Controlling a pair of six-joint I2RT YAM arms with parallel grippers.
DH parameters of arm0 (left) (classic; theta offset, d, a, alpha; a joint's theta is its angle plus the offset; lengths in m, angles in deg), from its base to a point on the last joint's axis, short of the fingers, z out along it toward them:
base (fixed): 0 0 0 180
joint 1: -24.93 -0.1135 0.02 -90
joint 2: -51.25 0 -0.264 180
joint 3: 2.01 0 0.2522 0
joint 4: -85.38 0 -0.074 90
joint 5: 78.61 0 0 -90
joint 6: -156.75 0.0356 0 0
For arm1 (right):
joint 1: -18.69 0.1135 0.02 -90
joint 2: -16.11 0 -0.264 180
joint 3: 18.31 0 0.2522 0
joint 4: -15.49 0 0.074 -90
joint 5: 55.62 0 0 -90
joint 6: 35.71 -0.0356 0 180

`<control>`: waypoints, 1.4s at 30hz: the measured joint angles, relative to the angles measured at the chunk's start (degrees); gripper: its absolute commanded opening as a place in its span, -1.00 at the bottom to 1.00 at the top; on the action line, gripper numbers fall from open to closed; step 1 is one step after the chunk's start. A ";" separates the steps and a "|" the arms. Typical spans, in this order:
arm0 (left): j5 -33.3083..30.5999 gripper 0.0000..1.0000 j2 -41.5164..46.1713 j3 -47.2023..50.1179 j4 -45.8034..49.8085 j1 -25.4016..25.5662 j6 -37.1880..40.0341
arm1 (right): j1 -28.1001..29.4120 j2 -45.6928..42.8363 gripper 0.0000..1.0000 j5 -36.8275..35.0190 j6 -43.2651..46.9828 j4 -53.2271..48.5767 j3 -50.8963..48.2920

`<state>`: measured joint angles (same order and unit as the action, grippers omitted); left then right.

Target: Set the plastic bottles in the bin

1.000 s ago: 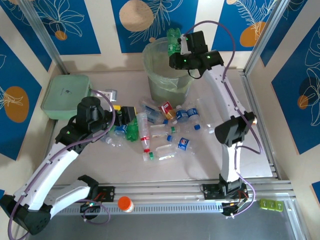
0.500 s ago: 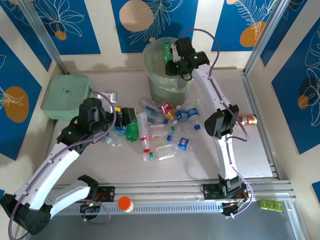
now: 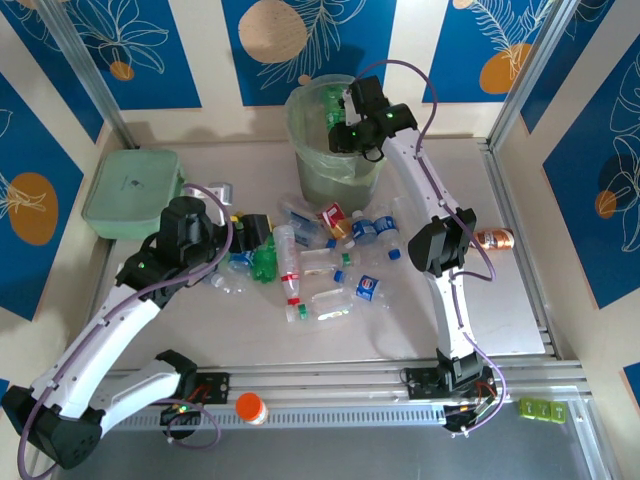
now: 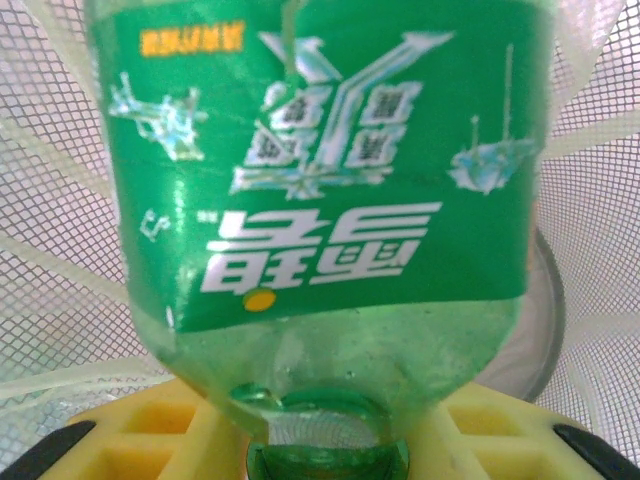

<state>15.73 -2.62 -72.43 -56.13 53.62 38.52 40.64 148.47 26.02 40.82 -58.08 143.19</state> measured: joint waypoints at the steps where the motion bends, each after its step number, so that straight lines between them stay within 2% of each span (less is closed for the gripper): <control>1: -0.04 0.74 0.00 0.00 0.00 0.00 -0.02 | -0.02 0.00 -0.16 0.02 0.02 0.00 0.00; 5: -0.17 0.74 0.00 0.00 0.00 0.00 -0.44 | -0.33 0.00 -0.05 0.28 0.04 0.09 0.00; 17: -1.44 0.72 -0.63 -0.70 2.71 -0.33 -1.97 | -1.09 -0.74 -0.05 0.81 -0.02 -0.13 1.68; 21: -1.22 0.71 -3.82 -3.45 6.62 -2.54 -4.17 | -0.85 -3.98 -0.07 0.74 -0.26 -0.22 1.64; 24: -1.68 0.71 -5.42 -4.00 9.86 -6.49 -8.04 | 0.07 -9.33 -0.07 -0.59 -0.59 0.90 -0.81; 30: -6.43 0.73 -8.96 -4.87 19.41 -13.94 -17.92 | 4.96 -25.18 -0.02 -5.16 -4.11 4.39 -12.63; 37: -8.96 0.73 -13.51 -4.96 23.65 -21.92 -24.24 | 10.08 -49.96 0.01 -6.14 -5.05 15.67 -45.90; 42: -11.74 0.74 -17.73 -4.57 22.93 -26.14 -25.97 | 10.40 -60.61 0.05 -4.48 -5.44 20.48 -60.98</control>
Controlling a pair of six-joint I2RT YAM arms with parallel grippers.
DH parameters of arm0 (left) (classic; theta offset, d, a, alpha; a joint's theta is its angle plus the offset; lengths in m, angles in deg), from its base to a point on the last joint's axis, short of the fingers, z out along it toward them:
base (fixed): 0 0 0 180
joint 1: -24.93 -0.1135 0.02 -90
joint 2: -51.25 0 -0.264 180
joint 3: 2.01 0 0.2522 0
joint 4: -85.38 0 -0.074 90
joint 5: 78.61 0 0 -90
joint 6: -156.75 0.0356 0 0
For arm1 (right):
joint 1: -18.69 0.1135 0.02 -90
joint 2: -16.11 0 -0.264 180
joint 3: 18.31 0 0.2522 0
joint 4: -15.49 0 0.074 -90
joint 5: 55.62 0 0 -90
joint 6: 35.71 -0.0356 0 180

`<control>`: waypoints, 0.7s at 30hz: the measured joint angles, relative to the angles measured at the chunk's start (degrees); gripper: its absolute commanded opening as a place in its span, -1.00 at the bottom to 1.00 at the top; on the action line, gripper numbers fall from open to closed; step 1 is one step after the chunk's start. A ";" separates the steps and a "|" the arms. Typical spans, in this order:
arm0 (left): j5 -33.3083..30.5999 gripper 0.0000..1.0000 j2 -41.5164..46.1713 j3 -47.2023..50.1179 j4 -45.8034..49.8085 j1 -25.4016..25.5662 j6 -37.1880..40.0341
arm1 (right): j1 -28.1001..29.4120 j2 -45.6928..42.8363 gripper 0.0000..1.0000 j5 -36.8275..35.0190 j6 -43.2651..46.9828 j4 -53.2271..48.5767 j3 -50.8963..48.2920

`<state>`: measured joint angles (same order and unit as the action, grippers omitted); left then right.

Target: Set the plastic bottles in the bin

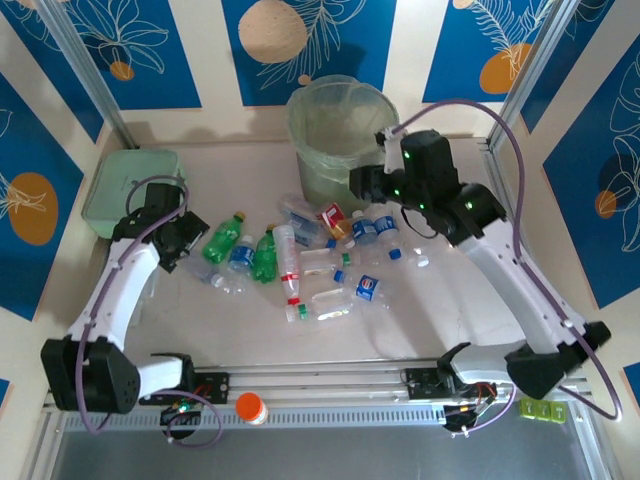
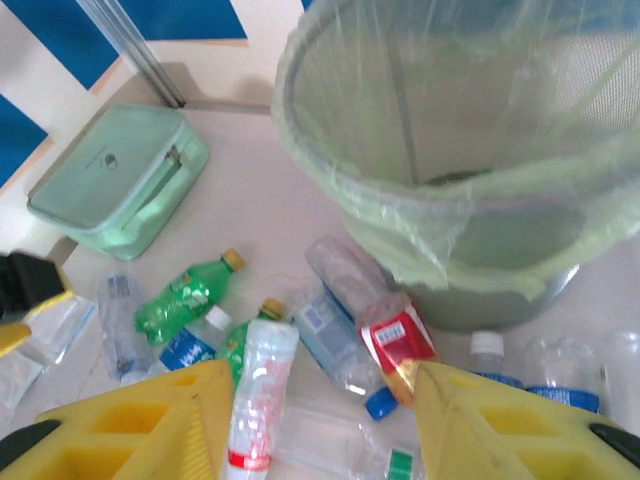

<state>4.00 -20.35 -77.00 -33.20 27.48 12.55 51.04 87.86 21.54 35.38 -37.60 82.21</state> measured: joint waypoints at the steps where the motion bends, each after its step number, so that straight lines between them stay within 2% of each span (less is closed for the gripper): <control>1: -0.46 0.75 -1.75 0.00 -0.76 -0.76 0.00 | -0.02 -1.81 0.06 0.74 0.04 0.61 -2.21; 7: -4.35 0.81 -12.13 -0.46 -2.45 -3.69 0.24 | -0.02 -7.69 0.08 3.87 1.60 1.29 -5.29; 13: -6.78 0.80 -14.49 -0.42 -6.58 -5.07 0.46 | -0.37 -11.91 0.09 6.32 2.69 1.79 -6.43; 21: -8.02 0.82 -21.42 -0.33 -12.24 -5.22 0.63 | -0.46 -10.36 0.10 10.64 3.98 1.01 -6.19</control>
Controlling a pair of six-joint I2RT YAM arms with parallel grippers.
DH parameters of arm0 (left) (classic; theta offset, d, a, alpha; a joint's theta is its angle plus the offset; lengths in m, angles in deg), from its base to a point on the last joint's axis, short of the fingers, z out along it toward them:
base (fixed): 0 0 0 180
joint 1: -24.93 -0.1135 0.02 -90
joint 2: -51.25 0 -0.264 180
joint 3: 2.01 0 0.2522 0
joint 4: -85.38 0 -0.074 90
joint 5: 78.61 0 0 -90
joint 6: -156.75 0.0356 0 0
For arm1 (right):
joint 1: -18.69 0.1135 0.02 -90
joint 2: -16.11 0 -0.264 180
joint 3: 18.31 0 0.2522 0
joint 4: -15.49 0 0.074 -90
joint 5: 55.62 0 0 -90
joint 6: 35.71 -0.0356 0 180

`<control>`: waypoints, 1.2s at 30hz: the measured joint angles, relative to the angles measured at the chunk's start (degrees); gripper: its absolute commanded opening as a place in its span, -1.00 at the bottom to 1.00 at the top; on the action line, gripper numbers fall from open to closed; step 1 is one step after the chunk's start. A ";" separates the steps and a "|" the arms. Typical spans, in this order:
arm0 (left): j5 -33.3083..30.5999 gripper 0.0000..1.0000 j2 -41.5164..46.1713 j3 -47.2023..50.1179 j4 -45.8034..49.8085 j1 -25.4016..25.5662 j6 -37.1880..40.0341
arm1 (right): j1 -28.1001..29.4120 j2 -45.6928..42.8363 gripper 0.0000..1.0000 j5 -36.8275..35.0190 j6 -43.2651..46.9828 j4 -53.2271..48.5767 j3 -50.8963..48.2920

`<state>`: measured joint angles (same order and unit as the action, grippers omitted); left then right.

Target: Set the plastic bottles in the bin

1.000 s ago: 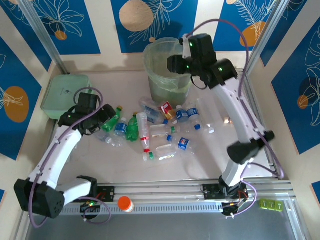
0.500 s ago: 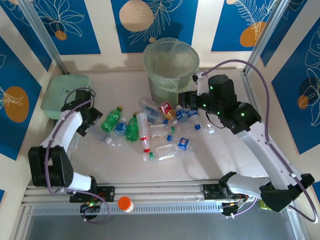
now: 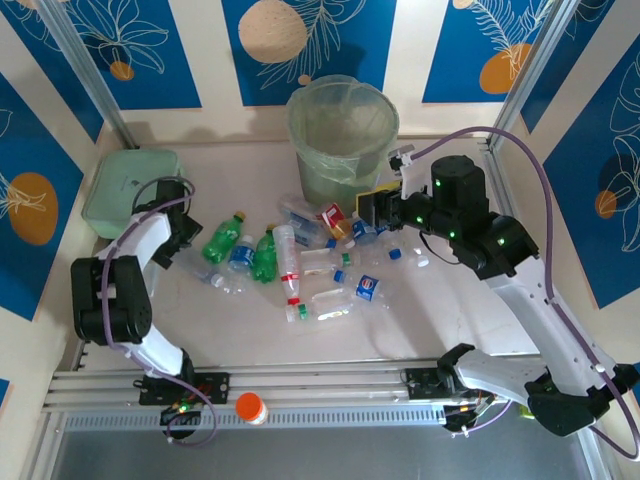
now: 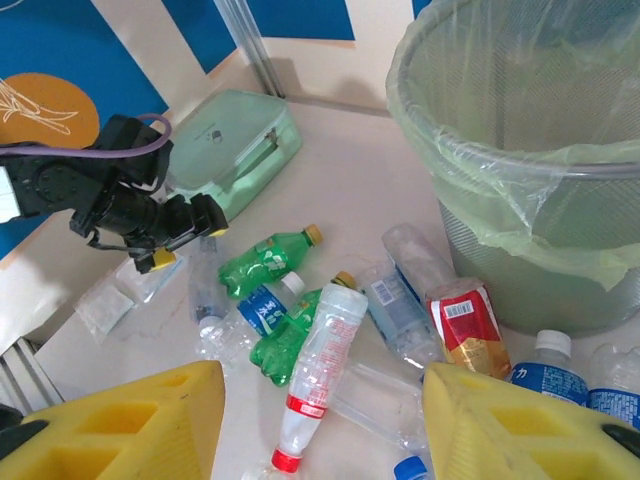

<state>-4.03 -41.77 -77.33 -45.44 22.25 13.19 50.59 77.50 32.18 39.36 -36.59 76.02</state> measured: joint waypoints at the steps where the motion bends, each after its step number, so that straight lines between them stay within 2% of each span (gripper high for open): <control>1: -0.31 0.81 -0.66 0.02 -0.11 0.00 -0.04 | 0.00 0.00 0.10 0.15 0.02 -0.07 0.00; 12: -0.92 0.65 -6.36 1.53 -4.39 -0.09 -1.07 | -0.04 -0.02 0.10 0.39 0.42 -0.28 0.44; 16: -0.92 0.52 -6.86 1.55 -4.55 -0.11 -1.99 | -0.04 -0.04 0.10 0.24 0.42 -0.28 0.46; 20: -1.25 0.29 -6.82 1.55 -3.85 -0.09 -2.93 | -0.04 -0.11 0.10 0.07 0.44 -0.46 0.87; 24: -1.88 0.26 -6.69 1.53 -2.16 -0.11 -3.65 | -0.04 -0.11 0.10 0.04 0.39 -0.44 1.05; 32: -3.23 0.11 -1.53 0.61 3.72 -0.09 -4.24 | -0.04 -0.33 0.10 -0.20 0.35 -0.46 1.07; 36: -3.78 0.12 3.37 0.22 5.86 -0.09 -4.37 | -0.04 -0.76 0.10 -0.35 0.35 -0.50 1.07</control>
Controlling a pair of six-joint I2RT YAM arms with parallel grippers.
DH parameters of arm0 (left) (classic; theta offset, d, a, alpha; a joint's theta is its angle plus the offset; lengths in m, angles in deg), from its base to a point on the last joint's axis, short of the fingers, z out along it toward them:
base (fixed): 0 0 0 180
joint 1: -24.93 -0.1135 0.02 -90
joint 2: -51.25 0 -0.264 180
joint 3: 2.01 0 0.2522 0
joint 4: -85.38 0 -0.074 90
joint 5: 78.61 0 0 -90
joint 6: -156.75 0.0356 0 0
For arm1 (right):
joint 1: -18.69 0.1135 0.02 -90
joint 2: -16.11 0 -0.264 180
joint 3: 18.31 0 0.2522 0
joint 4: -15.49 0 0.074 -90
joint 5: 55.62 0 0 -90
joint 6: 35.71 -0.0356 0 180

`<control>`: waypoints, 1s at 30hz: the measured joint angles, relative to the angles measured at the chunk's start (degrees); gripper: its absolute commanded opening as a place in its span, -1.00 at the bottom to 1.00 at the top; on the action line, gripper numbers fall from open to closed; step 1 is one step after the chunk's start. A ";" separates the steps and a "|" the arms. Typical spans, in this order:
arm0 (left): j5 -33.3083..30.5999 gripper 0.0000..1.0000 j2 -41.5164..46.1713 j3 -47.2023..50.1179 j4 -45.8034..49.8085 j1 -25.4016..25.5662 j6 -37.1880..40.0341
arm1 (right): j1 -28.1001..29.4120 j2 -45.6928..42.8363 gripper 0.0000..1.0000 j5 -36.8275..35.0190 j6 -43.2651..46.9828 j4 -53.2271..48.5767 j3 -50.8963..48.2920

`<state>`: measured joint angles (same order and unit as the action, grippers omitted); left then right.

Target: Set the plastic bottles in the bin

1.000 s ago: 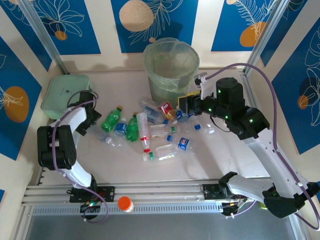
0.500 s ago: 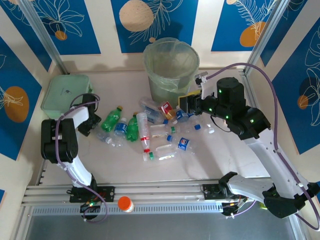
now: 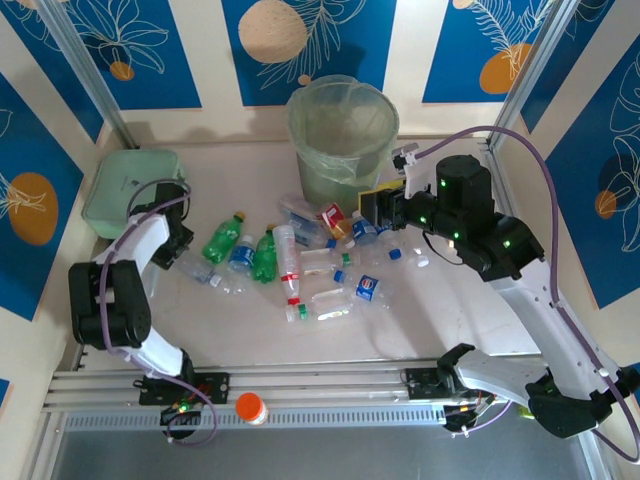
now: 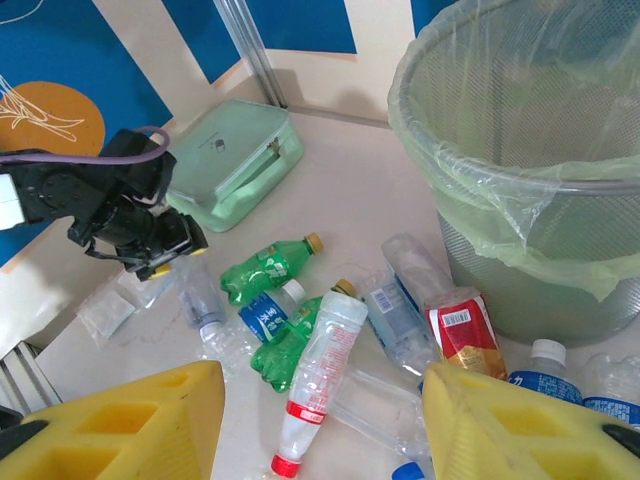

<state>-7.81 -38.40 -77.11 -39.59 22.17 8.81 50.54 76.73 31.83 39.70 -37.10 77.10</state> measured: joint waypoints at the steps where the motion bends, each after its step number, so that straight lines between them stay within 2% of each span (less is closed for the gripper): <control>1: -0.20 0.17 1.09 0.00 0.35 0.00 -0.13 | 0.00 -0.07 0.10 0.00 0.00 -0.04 0.00; 5: -0.28 0.53 2.71 0.11 1.66 0.00 -1.51 | 0.00 -0.09 0.10 0.00 0.00 -0.59 0.24; 8: 0.66 0.70 2.51 1.42 1.62 0.00 -2.86 | 0.00 -0.09 0.10 0.02 -0.42 -0.68 0.26; 13: 1.81 0.75 0.17 3.34 0.90 0.00 -3.74 | 0.00 -0.09 0.10 0.74 -0.83 -0.70 0.26; 18: 2.23 0.65 -3.87 3.39 -0.33 0.00 -4.39 | 0.00 -0.13 0.10 1.09 -0.87 -1.05 0.26; 26: 2.91 0.17 -8.70 3.50 -1.84 -0.02 -5.42 | 0.00 -1.57 0.10 1.38 -0.87 -1.36 0.26; 30: 2.75 0.03 -8.63 3.32 -1.51 -0.02 -5.27 | 0.00 -1.64 0.10 1.97 -1.31 -1.38 0.26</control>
<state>-5.05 -47.03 -73.79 -41.09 22.14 3.55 50.54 75.09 33.80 38.39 -38.47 77.36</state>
